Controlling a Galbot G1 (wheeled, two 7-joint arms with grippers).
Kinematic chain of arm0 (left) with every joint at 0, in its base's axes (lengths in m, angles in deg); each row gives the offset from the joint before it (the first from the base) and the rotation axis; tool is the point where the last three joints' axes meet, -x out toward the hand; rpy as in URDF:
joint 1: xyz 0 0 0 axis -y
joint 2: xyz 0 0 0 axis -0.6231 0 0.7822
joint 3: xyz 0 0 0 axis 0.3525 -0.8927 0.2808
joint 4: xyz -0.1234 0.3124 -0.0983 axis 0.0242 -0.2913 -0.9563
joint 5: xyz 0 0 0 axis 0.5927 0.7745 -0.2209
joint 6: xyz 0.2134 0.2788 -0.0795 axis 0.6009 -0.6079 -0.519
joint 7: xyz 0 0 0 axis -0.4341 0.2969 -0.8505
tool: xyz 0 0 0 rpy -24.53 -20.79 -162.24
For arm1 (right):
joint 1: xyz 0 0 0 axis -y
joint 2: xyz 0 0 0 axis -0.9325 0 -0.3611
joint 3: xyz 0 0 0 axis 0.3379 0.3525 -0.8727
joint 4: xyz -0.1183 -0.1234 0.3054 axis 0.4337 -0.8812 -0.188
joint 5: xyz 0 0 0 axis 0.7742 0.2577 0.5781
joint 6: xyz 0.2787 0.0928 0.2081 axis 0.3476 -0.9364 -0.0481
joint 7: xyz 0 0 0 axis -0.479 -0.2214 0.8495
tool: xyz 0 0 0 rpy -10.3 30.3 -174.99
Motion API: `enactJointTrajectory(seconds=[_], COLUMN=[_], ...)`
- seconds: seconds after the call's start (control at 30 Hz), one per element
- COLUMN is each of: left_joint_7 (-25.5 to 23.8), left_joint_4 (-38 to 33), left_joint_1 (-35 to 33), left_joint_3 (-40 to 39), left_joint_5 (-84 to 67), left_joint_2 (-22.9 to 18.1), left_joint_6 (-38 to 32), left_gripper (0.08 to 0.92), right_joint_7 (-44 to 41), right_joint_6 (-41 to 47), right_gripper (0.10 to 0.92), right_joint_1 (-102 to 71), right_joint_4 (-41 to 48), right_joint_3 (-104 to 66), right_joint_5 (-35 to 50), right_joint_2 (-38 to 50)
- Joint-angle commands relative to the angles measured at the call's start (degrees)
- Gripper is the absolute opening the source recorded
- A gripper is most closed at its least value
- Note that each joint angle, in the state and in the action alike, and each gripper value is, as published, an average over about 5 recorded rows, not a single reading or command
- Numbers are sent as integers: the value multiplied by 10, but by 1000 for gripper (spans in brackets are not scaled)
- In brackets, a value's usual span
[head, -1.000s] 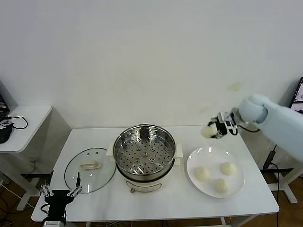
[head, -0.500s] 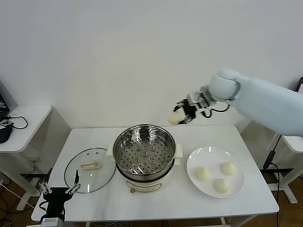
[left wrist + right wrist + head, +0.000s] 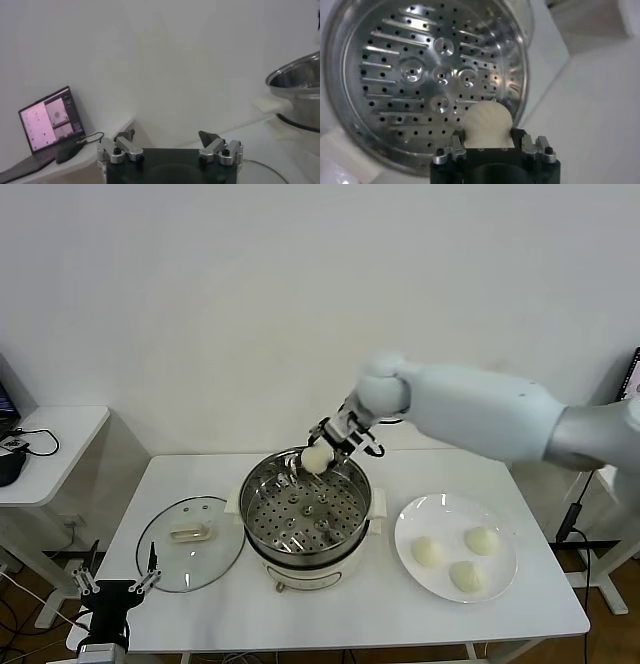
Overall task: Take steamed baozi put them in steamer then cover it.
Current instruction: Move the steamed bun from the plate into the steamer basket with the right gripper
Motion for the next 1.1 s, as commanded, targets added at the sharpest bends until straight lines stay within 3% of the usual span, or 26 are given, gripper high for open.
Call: enactJointTrajectory(seconds=[0.03,0.3,0.63,0.87,1.1], left_joint_7=[0,0,0,0,-1], left_joint_4=[-1,1,-1,-6,-20], left_joint_1=[1,3,2,-1,-3], left_joint_3=[2,3,1,0,-2], left_joint_5=[0,0,0,1,0], left_joint_2=[0,-1,-2,-4,-3], left_joint_6=[0,0,-1,-1,0], left_gripper=[823,823,823,823,823], right_joint_7=[9,39,50,25,-13], right_joint_6=[-63,-109,-123,-88,-3], right_gripper=[585,585,637,799,822], right_joint_1=[-29,-57,-58,7,87], right_joint_4=[42,85,95,38,-64], right_joint_3=[15,0,1,8,21], right_joint_5=[-76,-143,-146,-57,70], right_joint_2=[-46,-60,-65,-41,39])
